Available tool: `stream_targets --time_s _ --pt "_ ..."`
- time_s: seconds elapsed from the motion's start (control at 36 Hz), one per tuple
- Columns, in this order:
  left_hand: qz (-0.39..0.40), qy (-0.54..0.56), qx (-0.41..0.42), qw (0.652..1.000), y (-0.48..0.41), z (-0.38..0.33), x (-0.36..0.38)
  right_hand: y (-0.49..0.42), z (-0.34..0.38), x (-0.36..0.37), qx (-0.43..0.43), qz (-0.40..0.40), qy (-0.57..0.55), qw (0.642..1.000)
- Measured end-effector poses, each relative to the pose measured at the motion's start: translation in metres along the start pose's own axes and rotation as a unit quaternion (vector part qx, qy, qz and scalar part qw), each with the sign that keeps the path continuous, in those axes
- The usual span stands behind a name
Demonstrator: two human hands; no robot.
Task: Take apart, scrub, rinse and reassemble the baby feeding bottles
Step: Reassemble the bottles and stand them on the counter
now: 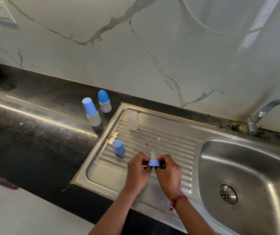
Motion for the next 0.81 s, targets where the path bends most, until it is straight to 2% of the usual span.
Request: stream_targets --time_s 0.14,0.25,0.31,0.36,0.44,0.5,0.61,0.69,0.75,0.81 --pt "-0.006 -0.013 0.004 1.0 0.005 -0.004 -0.009 0.001 0.001 0.003 -0.025 0.018 -0.009 0.999" --pt "-0.024 -0.024 -0.013 0.999 0.009 -0.006 -0.01 0.003 0.005 0.004 -0.008 0.06 -0.034 0.998" --pt "-0.037 -0.018 -0.03 0.999 0.01 -0.007 -0.013 0.004 0.01 0.004 0.013 0.105 -0.06 0.993" --pt "-0.056 -0.011 -0.054 0.997 0.009 -0.008 -0.018 0.005 0.012 0.004 0.075 0.165 -0.13 0.975" --pt "-0.058 0.041 -0.123 0.99 0.006 -0.002 -0.022 0.004 0.013 0.002 0.233 0.214 -0.275 0.908" --pt "-0.049 0.108 -0.179 0.977 0.008 0.002 -0.019 0.001 0.014 0.0 0.297 0.246 -0.299 0.873" --pt "-0.053 0.2 -0.259 0.943 0.013 0.002 -0.02 -0.005 0.014 -0.005 0.299 0.305 -0.271 0.863" --pt "-0.042 0.261 -0.291 0.92 0.013 -0.008 -0.02 -0.002 0.011 -0.009 0.321 0.332 -0.287 0.839" --pt "-0.043 0.328 -0.305 0.893 0.014 -0.018 -0.017 0.0 0.011 -0.012 0.324 0.344 -0.3 0.828" --pt "-0.049 0.387 -0.318 0.864 0.016 -0.029 -0.012 0.0 0.012 -0.017 0.31 0.34 -0.301 0.835"
Point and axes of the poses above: each hand's wrist, its own y-axis away from the middle knuckle, its own x-axis out of the palm, z = x × y, the point moved 5 cm from there along -y, towards the middle knuckle, and after that the axes turned 10 degrees about x, right-handed, at the moved point
